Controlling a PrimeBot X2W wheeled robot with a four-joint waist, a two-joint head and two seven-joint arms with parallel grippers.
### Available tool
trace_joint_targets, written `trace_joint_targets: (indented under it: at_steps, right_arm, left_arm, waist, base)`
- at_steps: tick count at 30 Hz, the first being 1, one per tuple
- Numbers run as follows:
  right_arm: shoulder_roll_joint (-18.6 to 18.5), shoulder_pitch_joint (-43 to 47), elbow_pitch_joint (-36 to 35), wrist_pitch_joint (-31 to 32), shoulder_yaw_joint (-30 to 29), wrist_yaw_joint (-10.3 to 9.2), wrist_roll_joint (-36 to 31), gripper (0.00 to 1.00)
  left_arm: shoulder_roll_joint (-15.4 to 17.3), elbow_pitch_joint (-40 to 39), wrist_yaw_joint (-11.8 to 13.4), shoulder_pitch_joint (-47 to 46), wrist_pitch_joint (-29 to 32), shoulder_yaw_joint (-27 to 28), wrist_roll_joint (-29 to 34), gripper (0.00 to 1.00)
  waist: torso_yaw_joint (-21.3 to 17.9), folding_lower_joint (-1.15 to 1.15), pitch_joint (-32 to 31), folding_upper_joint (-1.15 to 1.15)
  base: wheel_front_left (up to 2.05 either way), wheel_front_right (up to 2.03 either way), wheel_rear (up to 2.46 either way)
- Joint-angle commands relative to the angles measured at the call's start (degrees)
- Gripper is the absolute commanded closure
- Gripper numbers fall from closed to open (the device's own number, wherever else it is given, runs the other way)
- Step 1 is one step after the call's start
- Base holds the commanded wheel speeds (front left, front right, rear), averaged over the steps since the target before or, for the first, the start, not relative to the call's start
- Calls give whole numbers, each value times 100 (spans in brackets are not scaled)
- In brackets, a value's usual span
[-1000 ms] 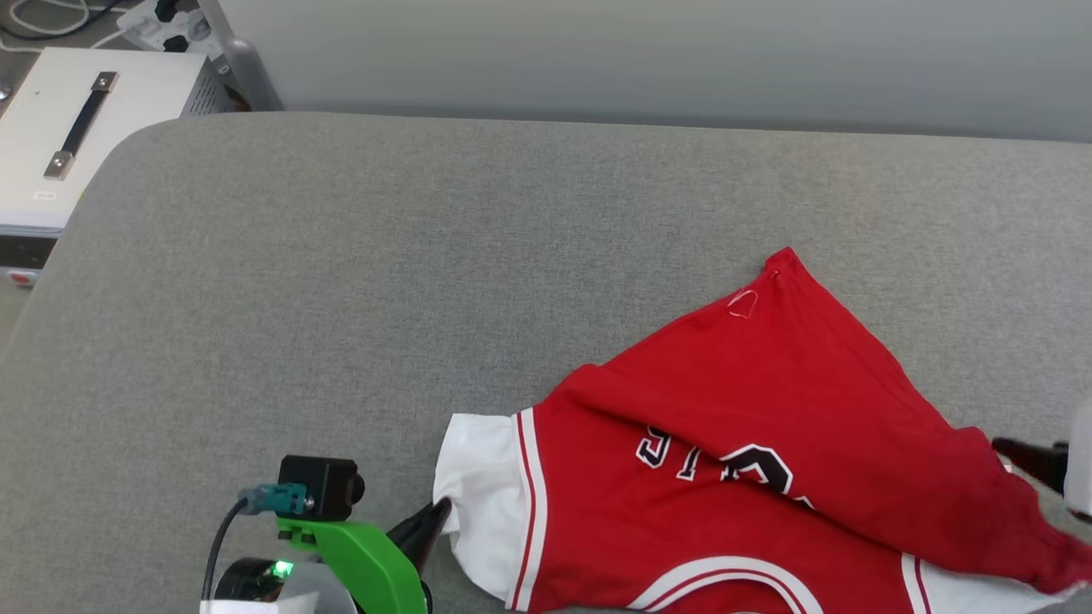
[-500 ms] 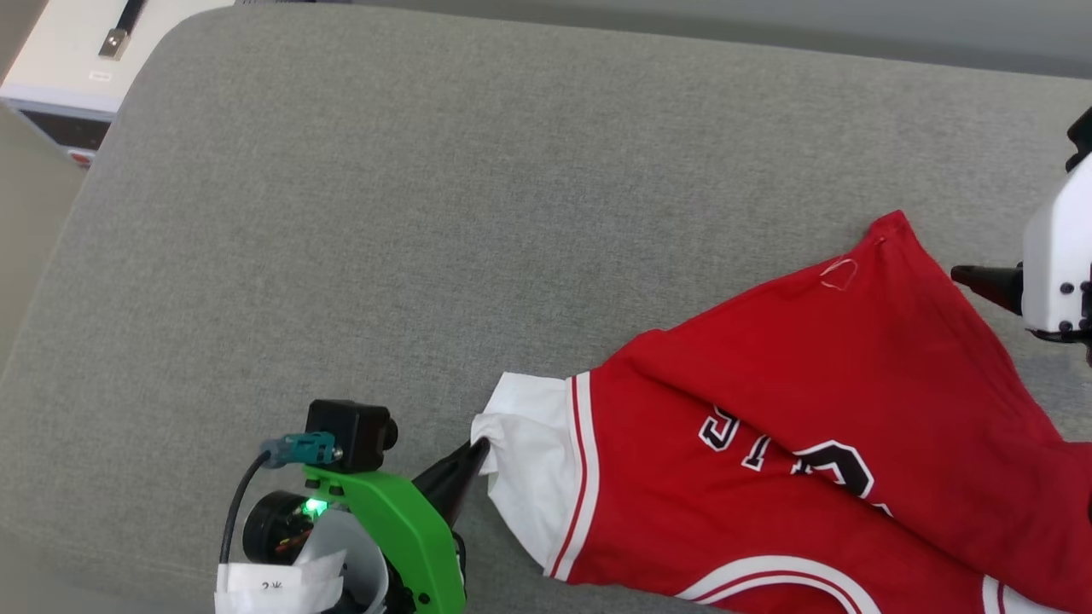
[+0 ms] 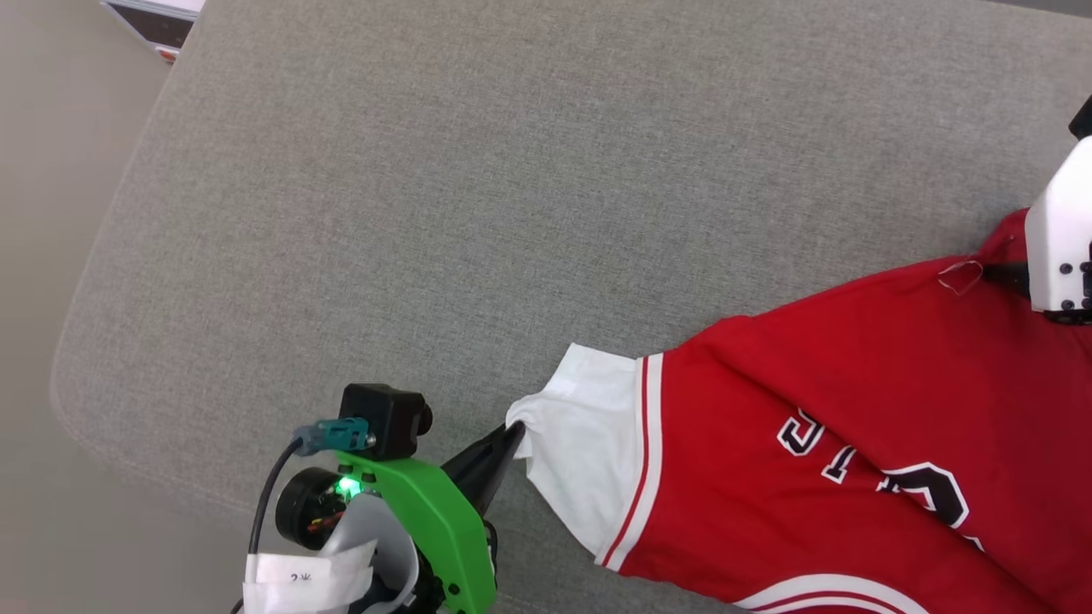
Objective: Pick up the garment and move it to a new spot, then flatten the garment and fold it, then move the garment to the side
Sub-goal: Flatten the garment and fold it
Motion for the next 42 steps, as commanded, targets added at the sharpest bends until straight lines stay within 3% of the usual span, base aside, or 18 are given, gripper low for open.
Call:
trace_joint_targets:
  at_steps: [1,9,10,11,21,32,42]
  right_arm:
    - [-48,-19,86,-42,75,-5,-22,0]
    - [-147,222,355,33,407,-5,66,1]
    - [-154,240,370,29,431,-5,76,55]
    - [-159,255,384,14,456,-5,91,98]
    - [-148,213,453,-773,562,-5,271,100]
    - [-290,219,420,-1960,528,-5,614,100]
    - [-425,459,-103,-2920,404,-5,850,100]
  left_arm:
    - [-37,17,-34,-122,-48,-17,48,100]
    - [-39,33,-35,-128,-85,-37,60,100]
    - [-40,36,-35,-128,-87,-38,58,100]
    - [-40,43,-35,-131,-88,-39,55,100]
    - [26,130,19,-133,-147,65,42,100]
    - [211,-45,168,-163,-427,430,122,100]
    - [464,-483,361,-431,-707,914,351,100]
  waist:
    - [119,-1,115,0]
    - [164,-1,150,0]
    - [162,-1,148,0]
    - [160,-1,141,0]
    - [-20,-1,-200,0]
    - [-501,-1,-889,0]
    - [-972,-1,-1443,0]
  base:
    - [0,0,0]
    - [0,0,0]
    - [0,0,0]
    - [0,0,0]
    - [0,0,0]
    - [0,0,0]
    - [0,0,0]
